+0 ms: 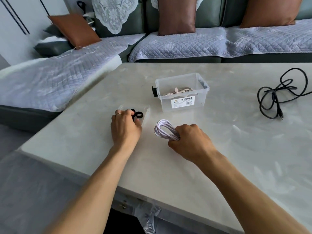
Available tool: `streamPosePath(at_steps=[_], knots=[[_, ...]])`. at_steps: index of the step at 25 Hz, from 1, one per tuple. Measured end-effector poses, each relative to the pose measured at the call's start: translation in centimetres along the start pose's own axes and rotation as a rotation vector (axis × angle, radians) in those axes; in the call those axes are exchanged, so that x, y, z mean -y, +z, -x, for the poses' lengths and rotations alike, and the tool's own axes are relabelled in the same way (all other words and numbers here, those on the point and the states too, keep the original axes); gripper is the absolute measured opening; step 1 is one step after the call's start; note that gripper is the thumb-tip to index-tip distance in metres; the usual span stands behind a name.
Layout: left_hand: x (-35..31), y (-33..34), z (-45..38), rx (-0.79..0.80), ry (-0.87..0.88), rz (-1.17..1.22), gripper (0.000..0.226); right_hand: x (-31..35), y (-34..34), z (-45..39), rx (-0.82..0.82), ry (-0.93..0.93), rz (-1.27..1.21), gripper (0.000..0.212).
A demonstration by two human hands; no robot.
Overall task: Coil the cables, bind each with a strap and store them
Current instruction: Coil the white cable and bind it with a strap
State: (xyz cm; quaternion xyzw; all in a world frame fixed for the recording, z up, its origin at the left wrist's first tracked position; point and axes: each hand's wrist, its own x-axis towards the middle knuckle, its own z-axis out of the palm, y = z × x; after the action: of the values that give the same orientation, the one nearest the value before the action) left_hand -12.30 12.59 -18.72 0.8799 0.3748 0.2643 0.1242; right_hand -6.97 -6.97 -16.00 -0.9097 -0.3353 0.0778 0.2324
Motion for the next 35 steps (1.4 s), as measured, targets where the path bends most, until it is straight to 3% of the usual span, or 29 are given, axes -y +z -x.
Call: streamPosePath(at_steps=[6, 10, 14, 16, 21, 27, 31, 35], knots=[[1.5, -0.3, -1.1, 0.033, -0.049, 0.116, 0.015, 0.8, 0.6, -0.5, -0.024, 0.057, -0.040, 0.029], [0.3, -2.9, 0.7, -0.049, 0.015, 0.462, 0.004, 0.2, 0.2, -0.1, -0.073, 0.090, -0.145, 0.032], [-2.9, -5.9, 4.5, 0.319, -0.005, 0.894, 0.010, -0.6, -2.2, 0.9, -0.064, 0.137, -0.496, 0.037], [-4.6, -5.6, 6.0, 0.388, -0.002, 0.890, 0.019, -1.4, -3.2, 1.9, -0.035, 0.172, -0.626, 0.036], [-7.6, -4.0, 7.5, 0.385, 0.049, 0.826, 0.012, -3.1, -4.5, 4.3, 0.005, 0.258, -0.909, 0.036], [-10.9, -3.4, 9.0, 0.113, 0.423, 0.676, 0.012, -5.2, -6.3, 6.0, -0.012, 0.331, -1.216, 0.031], [-12.2, -2.8, 9.7, 0.061, 0.578, 0.670, 0.013, -7.0, -7.3, 7.0, 0.045, 0.411, -1.064, 0.027], [-12.7, -2.9, 10.4, 0.205, 0.496, 0.769, 0.014, -8.1, -7.3, 7.5, 0.088, 0.484, -0.973, 0.015]])
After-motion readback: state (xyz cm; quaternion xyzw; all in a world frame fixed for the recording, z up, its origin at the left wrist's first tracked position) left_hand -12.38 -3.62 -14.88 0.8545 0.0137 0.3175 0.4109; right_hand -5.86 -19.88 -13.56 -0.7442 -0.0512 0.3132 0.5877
